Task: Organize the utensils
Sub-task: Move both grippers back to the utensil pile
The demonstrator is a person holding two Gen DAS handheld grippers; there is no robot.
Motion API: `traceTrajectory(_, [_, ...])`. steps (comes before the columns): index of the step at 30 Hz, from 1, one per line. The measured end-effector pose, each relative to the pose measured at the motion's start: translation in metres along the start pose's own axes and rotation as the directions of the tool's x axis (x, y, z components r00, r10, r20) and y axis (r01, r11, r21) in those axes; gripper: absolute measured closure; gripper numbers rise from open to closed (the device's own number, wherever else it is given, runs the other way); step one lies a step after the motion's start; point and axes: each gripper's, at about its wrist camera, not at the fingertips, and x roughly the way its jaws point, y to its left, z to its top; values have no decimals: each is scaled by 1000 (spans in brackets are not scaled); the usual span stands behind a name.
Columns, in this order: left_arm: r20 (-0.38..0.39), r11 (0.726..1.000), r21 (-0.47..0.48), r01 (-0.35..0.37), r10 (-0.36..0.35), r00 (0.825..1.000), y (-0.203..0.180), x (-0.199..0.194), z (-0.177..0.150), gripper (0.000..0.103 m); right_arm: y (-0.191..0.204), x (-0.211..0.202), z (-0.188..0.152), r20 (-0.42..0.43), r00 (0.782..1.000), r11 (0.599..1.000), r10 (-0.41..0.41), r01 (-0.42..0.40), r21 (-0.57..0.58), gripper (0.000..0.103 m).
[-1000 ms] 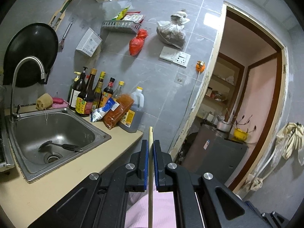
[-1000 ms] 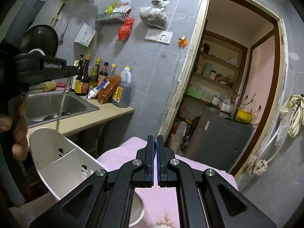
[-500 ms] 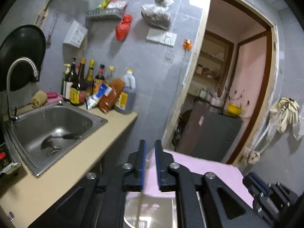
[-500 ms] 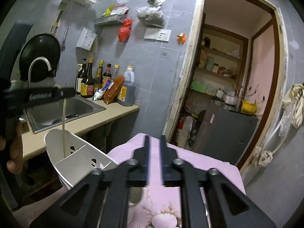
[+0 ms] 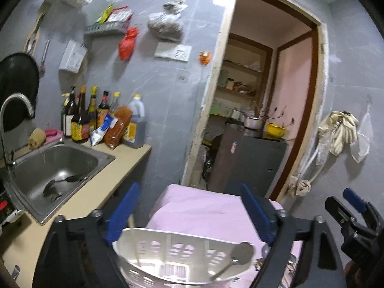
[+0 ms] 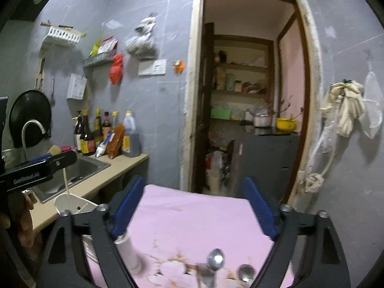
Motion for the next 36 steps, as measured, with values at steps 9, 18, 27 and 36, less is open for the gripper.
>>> traceTrajectory(9, [24, 994, 105, 42, -45, 999, -71, -20, -12, 1, -63, -35, -3, 27, 997, 998, -66, 66, -5, 1])
traceTrajectory(18, [-6, 983, 160, 92, -92, 996, -128, -22, -43, 1, -126, -46, -24, 8, 992, 992, -128, 127, 11, 1])
traceTrajectory(27, [-148, 983, 156, 98, -75, 986, -162, 15, -102, 1, -180, -8, -86, -143, 985, 990, -98, 112, 89, 1])
traceTrajectory(36, [-314, 990, 92, 108, -74, 947, -166, 64, -146, 6, -201, 46, -145, -290, 955, 987, 57, -9, 163, 2])
